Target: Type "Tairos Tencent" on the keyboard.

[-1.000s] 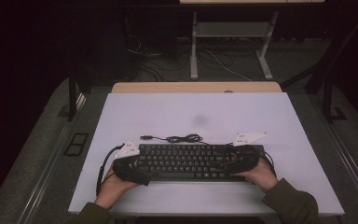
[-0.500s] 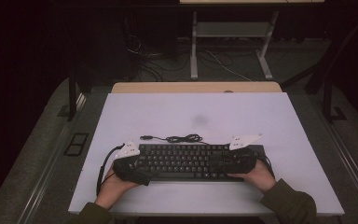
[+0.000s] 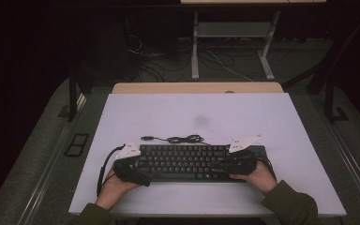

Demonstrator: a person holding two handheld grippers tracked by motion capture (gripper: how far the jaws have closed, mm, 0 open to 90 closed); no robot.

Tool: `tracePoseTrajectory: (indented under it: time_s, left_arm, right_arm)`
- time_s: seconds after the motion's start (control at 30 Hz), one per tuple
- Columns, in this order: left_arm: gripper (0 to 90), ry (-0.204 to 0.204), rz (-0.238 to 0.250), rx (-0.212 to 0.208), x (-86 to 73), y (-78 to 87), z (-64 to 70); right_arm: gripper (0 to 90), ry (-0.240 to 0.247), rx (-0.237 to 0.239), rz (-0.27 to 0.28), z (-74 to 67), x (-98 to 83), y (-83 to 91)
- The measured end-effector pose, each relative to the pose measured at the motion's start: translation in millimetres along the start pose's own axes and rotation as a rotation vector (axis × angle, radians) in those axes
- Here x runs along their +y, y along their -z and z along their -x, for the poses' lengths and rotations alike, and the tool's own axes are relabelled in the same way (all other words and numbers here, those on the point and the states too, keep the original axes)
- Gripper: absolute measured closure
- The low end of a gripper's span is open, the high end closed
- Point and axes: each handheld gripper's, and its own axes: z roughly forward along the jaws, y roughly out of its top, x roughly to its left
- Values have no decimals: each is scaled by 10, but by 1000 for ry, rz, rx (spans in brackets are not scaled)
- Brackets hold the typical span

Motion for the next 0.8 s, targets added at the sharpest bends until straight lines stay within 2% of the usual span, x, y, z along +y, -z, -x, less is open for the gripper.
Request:
tracePoseTrajectory:
  time_s: [0.1,0.13,0.23,0.8]
  left_arm:
    - [0,0,0,0,0,0,1]
    - [0,0,-1,1,1,1,2]
    - [0,0,-1,0,0,0,0]
    - [0,-2,-4,-2,0,-1,3]
  right_arm:
    - [893,5,-6,-15,-8,-3,-11]
    - [893,-12,-9,-30,-9,-2,-17]
    - [893,-2,-22,-42,-10,-5,-22]
    - [893,7,-49,-83,-5,-27,-54]
